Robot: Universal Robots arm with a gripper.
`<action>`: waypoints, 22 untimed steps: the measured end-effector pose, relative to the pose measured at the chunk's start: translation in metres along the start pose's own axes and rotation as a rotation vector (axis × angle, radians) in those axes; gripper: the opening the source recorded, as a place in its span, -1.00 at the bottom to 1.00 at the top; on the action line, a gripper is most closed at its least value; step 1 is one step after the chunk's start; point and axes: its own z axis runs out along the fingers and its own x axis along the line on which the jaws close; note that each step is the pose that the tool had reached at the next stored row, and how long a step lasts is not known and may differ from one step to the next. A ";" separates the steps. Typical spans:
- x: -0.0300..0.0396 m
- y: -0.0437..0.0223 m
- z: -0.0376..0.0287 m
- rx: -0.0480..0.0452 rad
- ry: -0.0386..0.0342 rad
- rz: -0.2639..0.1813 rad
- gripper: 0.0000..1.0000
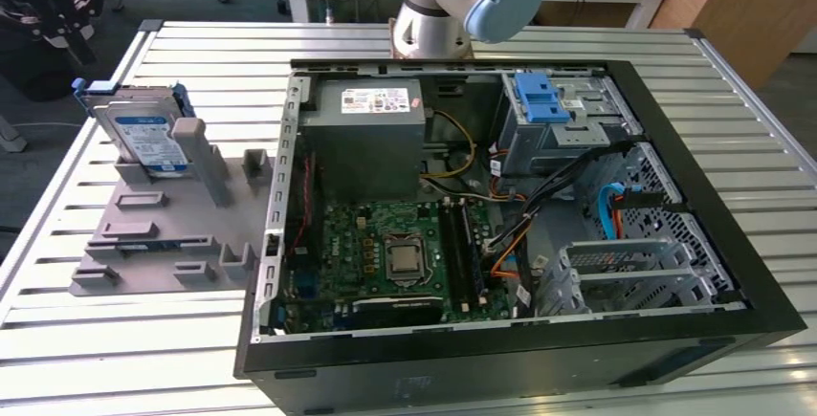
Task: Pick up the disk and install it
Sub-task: 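Pick up the disk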
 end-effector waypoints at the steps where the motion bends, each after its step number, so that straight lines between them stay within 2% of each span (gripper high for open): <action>1: 0.0000 0.0000 0.0000 0.0000 0.0001 -0.009 -0.79; 12: 0.0000 0.0000 0.0000 0.0003 0.0009 -0.095 -0.79; 22: 0.0000 0.0000 0.0000 0.0003 0.0010 -0.097 -0.79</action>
